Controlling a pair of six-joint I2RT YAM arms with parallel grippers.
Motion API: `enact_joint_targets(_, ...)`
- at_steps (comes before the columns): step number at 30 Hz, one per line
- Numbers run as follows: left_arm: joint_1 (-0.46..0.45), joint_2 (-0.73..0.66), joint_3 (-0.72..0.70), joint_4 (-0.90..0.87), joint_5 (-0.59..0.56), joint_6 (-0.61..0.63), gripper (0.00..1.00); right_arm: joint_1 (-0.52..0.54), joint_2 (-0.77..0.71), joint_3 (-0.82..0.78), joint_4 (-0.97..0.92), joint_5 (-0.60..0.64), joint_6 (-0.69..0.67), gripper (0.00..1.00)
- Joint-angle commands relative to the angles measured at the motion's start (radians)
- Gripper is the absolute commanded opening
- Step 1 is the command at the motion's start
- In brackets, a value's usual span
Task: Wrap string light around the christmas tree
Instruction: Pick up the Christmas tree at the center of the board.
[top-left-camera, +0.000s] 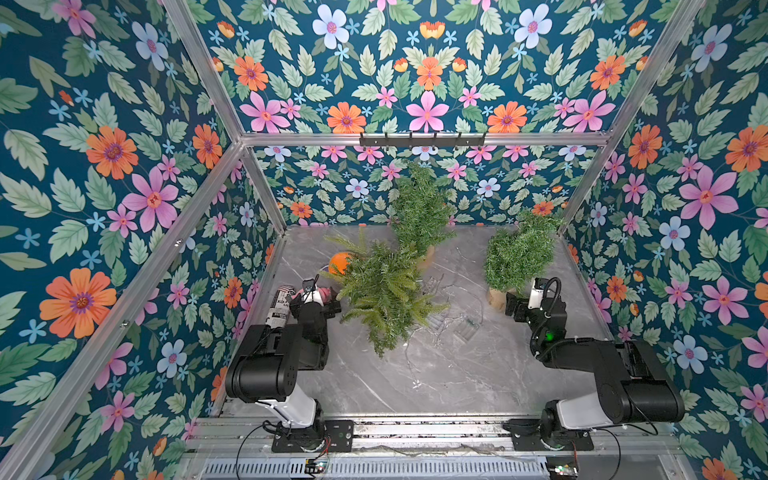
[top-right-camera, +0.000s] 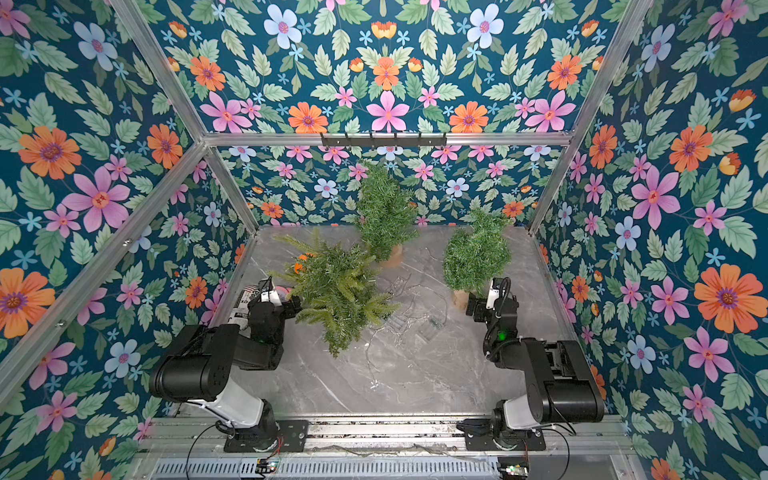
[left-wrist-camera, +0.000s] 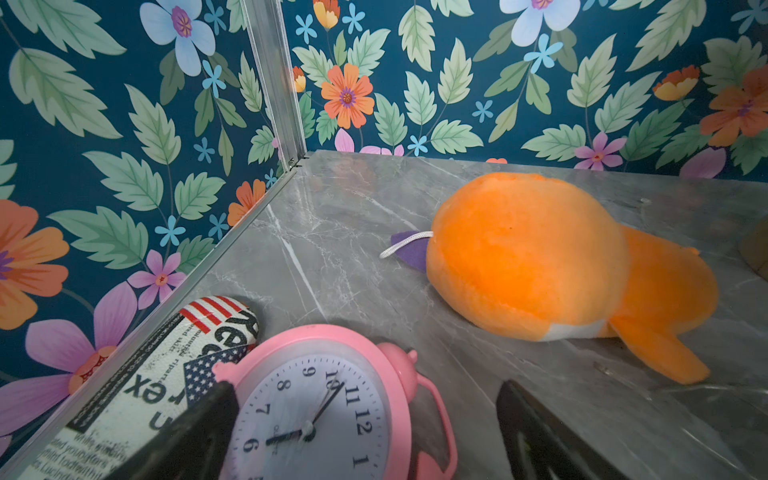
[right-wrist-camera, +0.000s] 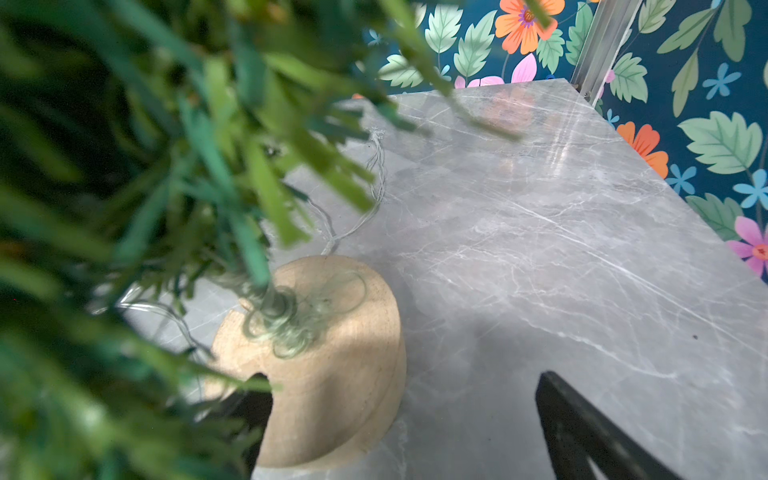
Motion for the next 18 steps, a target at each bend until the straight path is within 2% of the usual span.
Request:
enact_joint_targets(1, 0.002, -0.001, 0.003, 0.034, -0.003, 0.006, 1.00, 0.002, 0.000, 0.004, 0.045, 0.002, -0.017, 1.00)
enact_joint_targets(9, 0.002, -0.022, -0.008, 0.042, 0.015, 0.014, 1.00, 0.001, -0.008, -0.013, 0.071, 0.003, -0.019, 1.00)
enact_joint_targets(12, 0.001, -0.104, -0.032, 0.016, 0.041, 0.027, 1.00, 0.001, -0.101, -0.058, 0.079, 0.010, -0.016, 1.00)
enact_joint_targets(14, 0.001, -0.191, -0.038, -0.079, 0.017, -0.002, 0.99, 0.001, -0.215, -0.077, -0.004, 0.035, 0.001, 0.99)
enact_joint_targets(18, 0.001, -0.426, -0.032, -0.357, -0.041, -0.093, 1.00, 0.001, -0.539, -0.046, -0.423, 0.048, 0.074, 1.00)
